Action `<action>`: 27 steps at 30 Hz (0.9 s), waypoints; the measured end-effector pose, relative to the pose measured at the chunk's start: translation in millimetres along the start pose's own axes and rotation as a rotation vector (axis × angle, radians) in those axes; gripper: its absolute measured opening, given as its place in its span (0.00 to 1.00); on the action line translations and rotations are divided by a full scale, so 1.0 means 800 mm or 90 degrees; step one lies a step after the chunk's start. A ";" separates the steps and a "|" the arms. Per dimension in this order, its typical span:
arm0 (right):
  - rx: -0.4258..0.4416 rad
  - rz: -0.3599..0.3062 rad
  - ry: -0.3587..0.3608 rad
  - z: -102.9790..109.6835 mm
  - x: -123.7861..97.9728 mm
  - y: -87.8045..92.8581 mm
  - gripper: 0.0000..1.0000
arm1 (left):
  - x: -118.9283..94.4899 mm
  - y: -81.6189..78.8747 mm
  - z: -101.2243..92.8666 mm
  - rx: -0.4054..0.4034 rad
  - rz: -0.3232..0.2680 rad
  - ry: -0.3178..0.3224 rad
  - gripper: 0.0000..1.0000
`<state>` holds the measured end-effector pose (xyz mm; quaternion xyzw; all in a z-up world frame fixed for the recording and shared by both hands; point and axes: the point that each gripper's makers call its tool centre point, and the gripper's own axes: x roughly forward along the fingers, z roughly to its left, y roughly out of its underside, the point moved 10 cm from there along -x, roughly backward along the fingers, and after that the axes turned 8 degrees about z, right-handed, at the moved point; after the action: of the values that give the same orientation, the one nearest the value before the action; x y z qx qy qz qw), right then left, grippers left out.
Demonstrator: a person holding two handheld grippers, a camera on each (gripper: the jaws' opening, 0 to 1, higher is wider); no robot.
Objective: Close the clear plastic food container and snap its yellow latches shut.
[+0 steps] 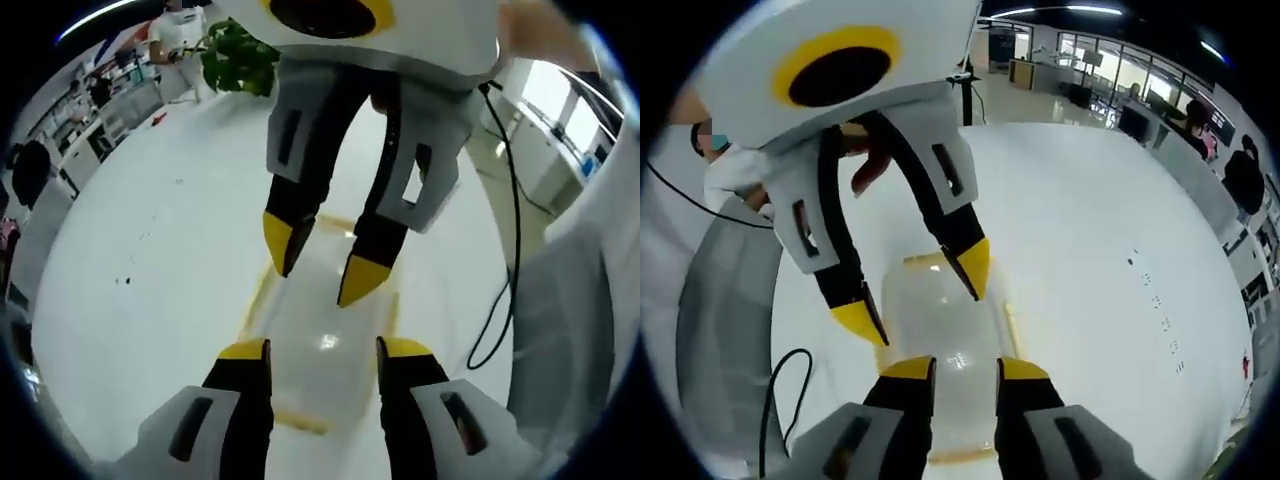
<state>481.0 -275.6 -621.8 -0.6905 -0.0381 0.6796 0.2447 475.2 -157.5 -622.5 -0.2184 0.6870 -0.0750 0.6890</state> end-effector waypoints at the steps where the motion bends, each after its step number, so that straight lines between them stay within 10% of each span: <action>1: 0.002 -0.001 0.000 -0.001 0.001 0.000 0.21 | 0.001 0.000 0.001 0.009 0.004 -0.009 0.40; 27: -0.010 0.011 0.007 -0.024 0.005 -0.006 0.20 | 0.010 0.014 -0.007 0.008 0.019 -0.001 0.40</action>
<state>501.4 -275.3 -624.7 -0.6965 -0.0362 0.6776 0.2333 467.8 -152.0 -634.0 -0.2039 0.6890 -0.0684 0.6921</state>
